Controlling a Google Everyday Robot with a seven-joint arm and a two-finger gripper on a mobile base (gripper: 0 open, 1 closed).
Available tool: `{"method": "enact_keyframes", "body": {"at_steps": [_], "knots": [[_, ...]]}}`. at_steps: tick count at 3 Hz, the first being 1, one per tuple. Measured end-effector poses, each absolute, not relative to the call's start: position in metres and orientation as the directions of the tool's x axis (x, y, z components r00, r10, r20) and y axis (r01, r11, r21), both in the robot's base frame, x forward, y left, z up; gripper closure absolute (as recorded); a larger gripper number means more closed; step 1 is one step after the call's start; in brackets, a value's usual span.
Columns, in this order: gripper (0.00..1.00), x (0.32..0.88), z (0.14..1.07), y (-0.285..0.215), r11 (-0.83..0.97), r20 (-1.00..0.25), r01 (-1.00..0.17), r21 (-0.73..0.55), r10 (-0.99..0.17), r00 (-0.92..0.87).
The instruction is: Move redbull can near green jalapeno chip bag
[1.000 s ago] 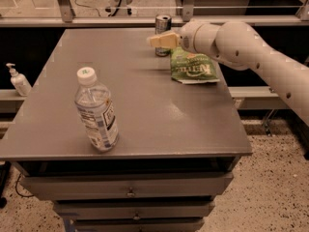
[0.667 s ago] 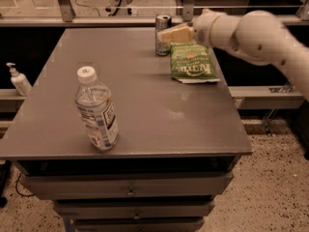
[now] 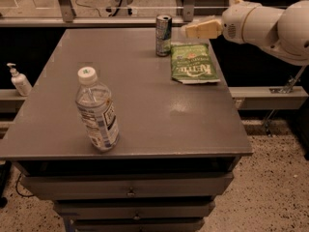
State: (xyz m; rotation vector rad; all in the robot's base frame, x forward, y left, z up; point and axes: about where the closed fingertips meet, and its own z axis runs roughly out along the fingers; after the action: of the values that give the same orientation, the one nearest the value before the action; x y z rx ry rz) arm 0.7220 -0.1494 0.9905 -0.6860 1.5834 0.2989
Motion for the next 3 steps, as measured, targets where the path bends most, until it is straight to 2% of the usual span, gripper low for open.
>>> {"method": "enact_keyframes", "body": {"at_steps": [1,2,3], "knots": [[0.00,0.726,0.982,-0.136,0.763,-0.978,-0.626,-0.162,-0.208,-0.001],[0.00,0.722,1.001,-0.169,0.772,-0.982,-0.614,-0.166,-0.188,0.028],[0.00,0.703,1.046,-0.217,0.788,-0.971,-0.569,-0.233,-0.216,0.099]]}}
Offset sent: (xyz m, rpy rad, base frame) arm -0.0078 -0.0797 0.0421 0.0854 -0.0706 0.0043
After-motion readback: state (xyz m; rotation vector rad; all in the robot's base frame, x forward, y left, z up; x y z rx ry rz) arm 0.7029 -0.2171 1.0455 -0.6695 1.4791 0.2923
